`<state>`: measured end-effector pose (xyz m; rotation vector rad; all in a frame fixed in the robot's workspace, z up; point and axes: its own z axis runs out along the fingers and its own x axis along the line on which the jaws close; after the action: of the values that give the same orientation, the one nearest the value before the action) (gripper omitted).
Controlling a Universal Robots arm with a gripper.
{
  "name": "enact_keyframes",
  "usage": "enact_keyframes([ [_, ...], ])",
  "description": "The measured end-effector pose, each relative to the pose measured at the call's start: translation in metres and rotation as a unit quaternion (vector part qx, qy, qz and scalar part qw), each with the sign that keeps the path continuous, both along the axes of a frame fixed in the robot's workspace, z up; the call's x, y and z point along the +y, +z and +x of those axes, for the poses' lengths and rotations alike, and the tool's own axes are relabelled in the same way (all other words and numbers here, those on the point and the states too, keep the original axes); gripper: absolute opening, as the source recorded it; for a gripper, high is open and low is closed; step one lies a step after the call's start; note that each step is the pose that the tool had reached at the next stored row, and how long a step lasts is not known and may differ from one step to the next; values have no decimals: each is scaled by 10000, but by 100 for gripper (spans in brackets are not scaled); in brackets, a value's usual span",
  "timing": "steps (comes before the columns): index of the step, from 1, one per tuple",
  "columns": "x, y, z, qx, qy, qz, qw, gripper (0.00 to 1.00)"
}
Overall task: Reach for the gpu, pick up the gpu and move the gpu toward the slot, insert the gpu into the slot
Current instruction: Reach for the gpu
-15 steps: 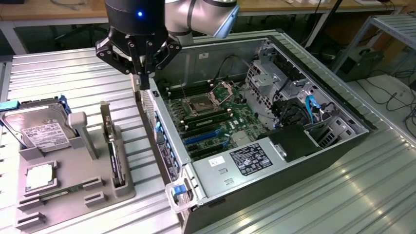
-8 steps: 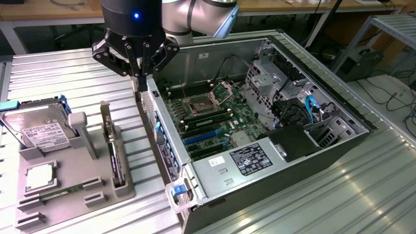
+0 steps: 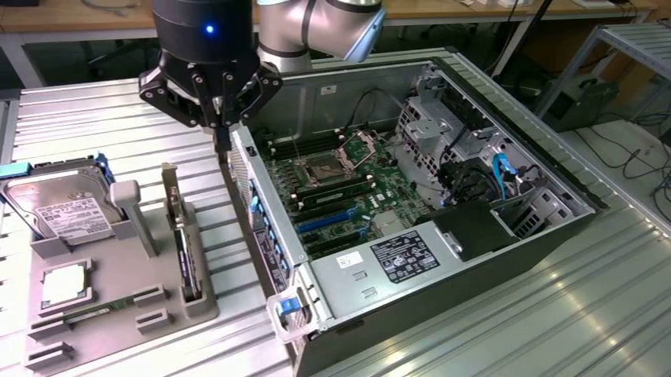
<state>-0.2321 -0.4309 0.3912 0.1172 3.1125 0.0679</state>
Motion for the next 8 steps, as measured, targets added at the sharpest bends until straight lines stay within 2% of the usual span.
enact_keyframes([
  [8, -51, -4, -99, 0, 3, 0, 10000, 11],
])
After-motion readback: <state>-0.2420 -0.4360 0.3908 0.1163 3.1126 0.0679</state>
